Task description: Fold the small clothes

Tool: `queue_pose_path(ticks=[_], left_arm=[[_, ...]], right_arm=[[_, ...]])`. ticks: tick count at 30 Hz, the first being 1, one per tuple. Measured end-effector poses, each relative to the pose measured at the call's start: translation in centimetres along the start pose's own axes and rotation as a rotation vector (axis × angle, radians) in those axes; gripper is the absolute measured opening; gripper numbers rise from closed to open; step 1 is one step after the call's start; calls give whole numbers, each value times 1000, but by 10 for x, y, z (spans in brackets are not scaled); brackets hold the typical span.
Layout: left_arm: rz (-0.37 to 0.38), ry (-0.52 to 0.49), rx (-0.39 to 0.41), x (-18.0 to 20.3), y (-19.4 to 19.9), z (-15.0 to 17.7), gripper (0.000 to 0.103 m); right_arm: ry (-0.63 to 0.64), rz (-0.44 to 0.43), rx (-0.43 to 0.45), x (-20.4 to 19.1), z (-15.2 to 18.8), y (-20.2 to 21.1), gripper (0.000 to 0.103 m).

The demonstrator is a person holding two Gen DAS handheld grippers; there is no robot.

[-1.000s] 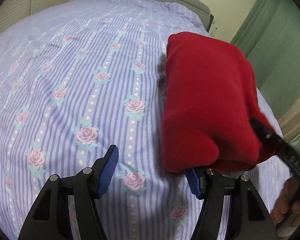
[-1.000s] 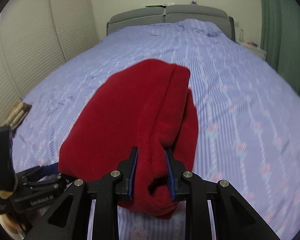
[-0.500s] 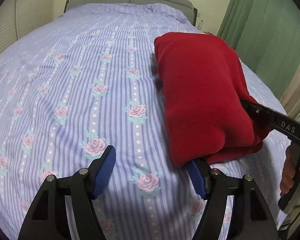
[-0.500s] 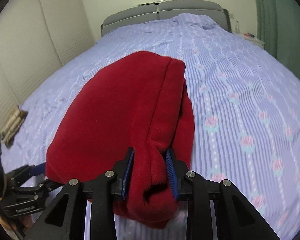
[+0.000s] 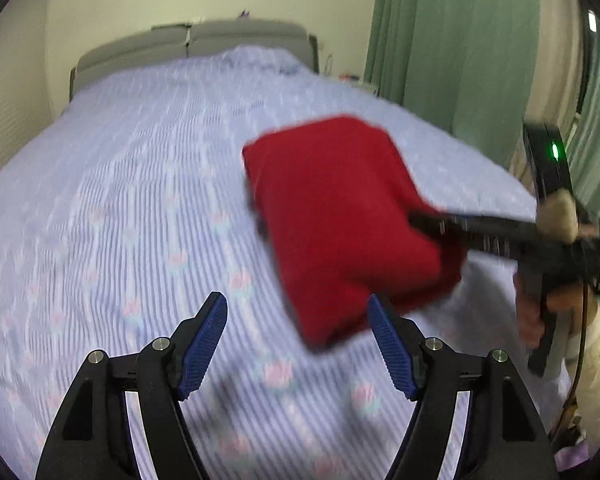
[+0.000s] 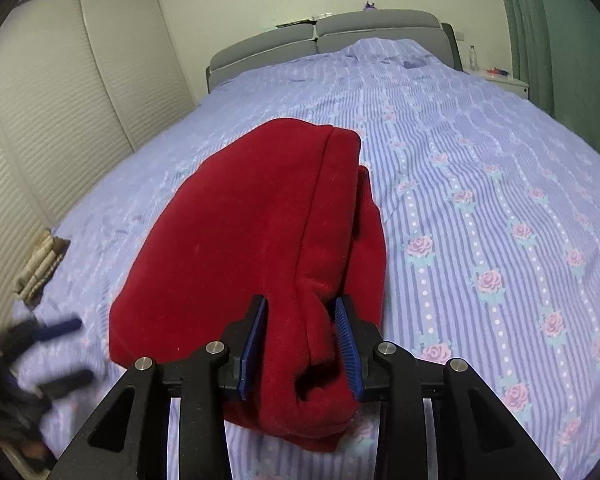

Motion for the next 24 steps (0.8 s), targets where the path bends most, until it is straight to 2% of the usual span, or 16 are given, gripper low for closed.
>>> queue_pose_path(ticks=[2,6,10,11,13,14,16,18,22,24], left_arm=[[-6,-17,10,-2,-10,-16,72],[34,-45,-19,2,-36,-24,72],[117,-2,-68,3,-53,-16,73],[123,7,-82,1,-58,-14,73],[137,8,-93,-2,-64,-8,73],[145,-1,-88,0,-65,-7,73],[170,3,-99,3,-67,-4,74],[200,11,-127,7,-75,-1,74],[186,-44,-170,18,-88,12,75],[199,-16,-162,18,-87,13,75]], right_arm=[[-10,-1,-2,3,2,2,34],[-30,7,-10,10,5,2,34],[-41,11,-33,13,6,0,34],[-44,8,-34,14,5,2,36],[-41,0,-34,12,0,7,51],[-37,11,-29,12,-5,9,55],[-29,42,16,11,-23,16,67],[-22,51,35,8,-43,14,67],[-83,62,3,13,-78,-12,67],[-136,7,-28,13,-89,-28,61]])
Point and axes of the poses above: each gripper's, at about its wrist camera, not at the fingertips, and y roughly against the way its jaws point, x to its right, z to its underside, the point moved 10 cm from there along -y, roughly the way its jaws point, and after that the axes turned 5 degrees about -x, right-handed, at the moved point
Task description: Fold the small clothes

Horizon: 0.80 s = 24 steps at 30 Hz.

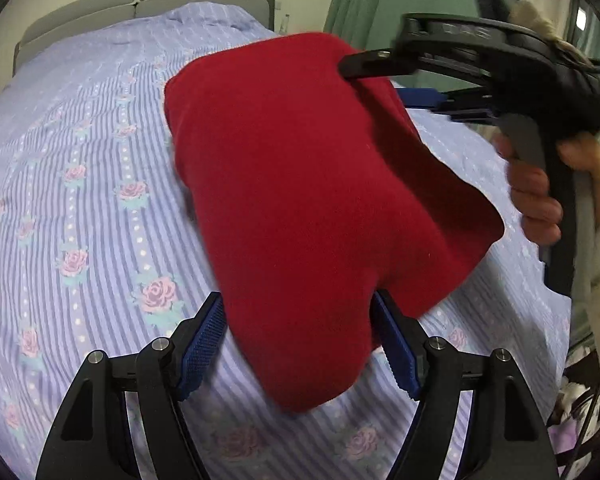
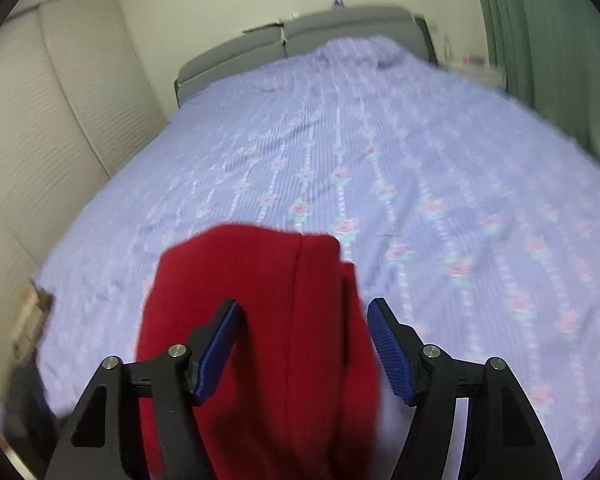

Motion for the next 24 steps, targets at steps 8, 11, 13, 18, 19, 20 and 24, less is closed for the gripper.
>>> queue_pose_path(ticks=[8,11,13,18,19,20,24], left_arm=[[32,32,-19,-6,-5,-6,78],[46,37,-35,-8,-10,-5,81],[50,32,-49,-8,-9,-2,83],[11,1,-66,-15,-1,-3,86],[-11,-15,-63,-13,4,-4,85],[-37,-29,-56,-11,10,-6,85],[-124,-98,-14,-2,43,-9,85]], right_arm=[[17,90,-1,6,-17,-17,17],[7,145,-71,18,-8,-41,16],[-7,137,-76,23,-3,-41,17],[-36,172,-17,30,7,-8,67],[-43,187,-6,30,10,-1,69],[-51,188,4,30,16,8,69],[-63,207,14,24,38,36,69]])
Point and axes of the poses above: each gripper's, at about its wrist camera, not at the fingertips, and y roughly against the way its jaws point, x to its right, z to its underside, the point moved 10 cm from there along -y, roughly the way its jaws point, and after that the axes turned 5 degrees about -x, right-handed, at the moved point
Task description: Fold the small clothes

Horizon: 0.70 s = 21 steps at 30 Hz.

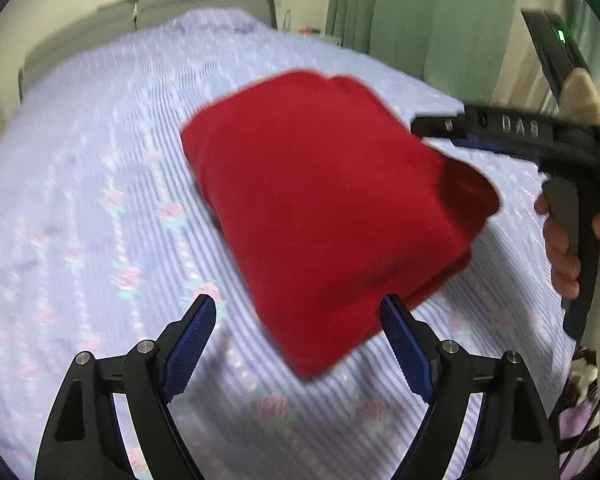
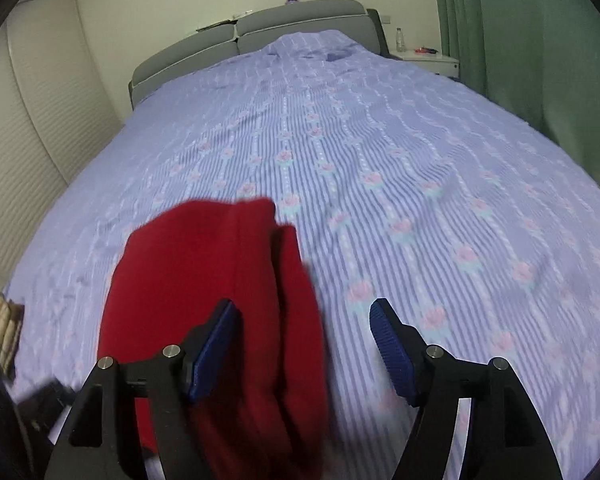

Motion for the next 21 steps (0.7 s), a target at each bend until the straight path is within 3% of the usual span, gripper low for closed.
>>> queue_pose_path(ticks=[3,5,9,15,19,21], left_arm=[[-22,3,79,-8,31,-8,86],[-38,18,110,-14,40,-16,88],[-28,41,128,-36,35,-44,87],[95,36,57,-30,-2,-88,87],[108,-6,-49,-10,-36,-68,76],[85,-41,-32,-8,-40,-67,76]], right_arm=[[-75,-6,57,5,15,30,80],[-139,-6,91,9,24,45,81],[-279,-3,126,18,50,59,89],[-435,-157,109,7,87,45,89],[-560,-231,109,9,96,31,96],[-620,-304,109,7,100,22,98]])
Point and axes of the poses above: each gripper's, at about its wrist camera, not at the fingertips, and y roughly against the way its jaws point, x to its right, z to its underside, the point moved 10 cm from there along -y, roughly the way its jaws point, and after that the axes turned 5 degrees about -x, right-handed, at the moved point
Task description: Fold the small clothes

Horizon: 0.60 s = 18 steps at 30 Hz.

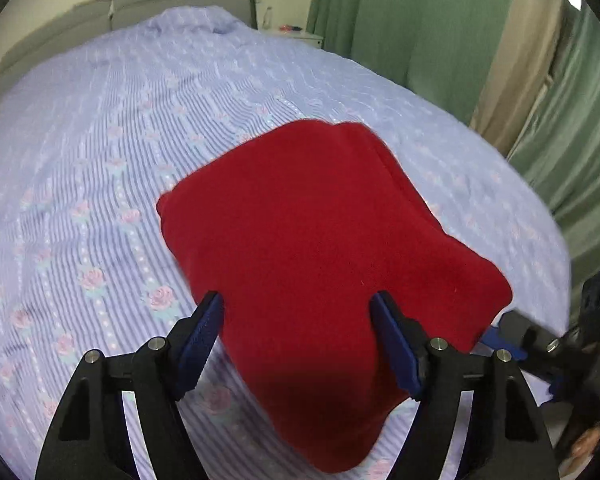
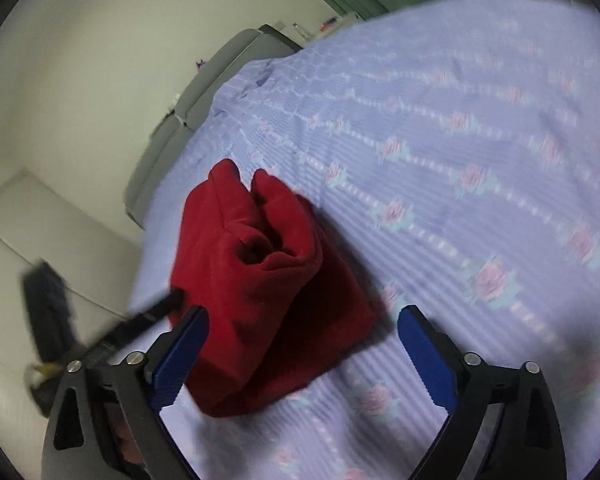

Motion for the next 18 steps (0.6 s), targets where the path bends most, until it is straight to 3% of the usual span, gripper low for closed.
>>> queue_pose_path(ticks=[10,18], left_arm=[[-25,-138,18,10,-2,14,76],[-30,-146,22,11,-4,14,76]], right_arm=[[-123,-123,-37,3,6,-37,103],[-157,-49,-63,-2,-10,-71,102]])
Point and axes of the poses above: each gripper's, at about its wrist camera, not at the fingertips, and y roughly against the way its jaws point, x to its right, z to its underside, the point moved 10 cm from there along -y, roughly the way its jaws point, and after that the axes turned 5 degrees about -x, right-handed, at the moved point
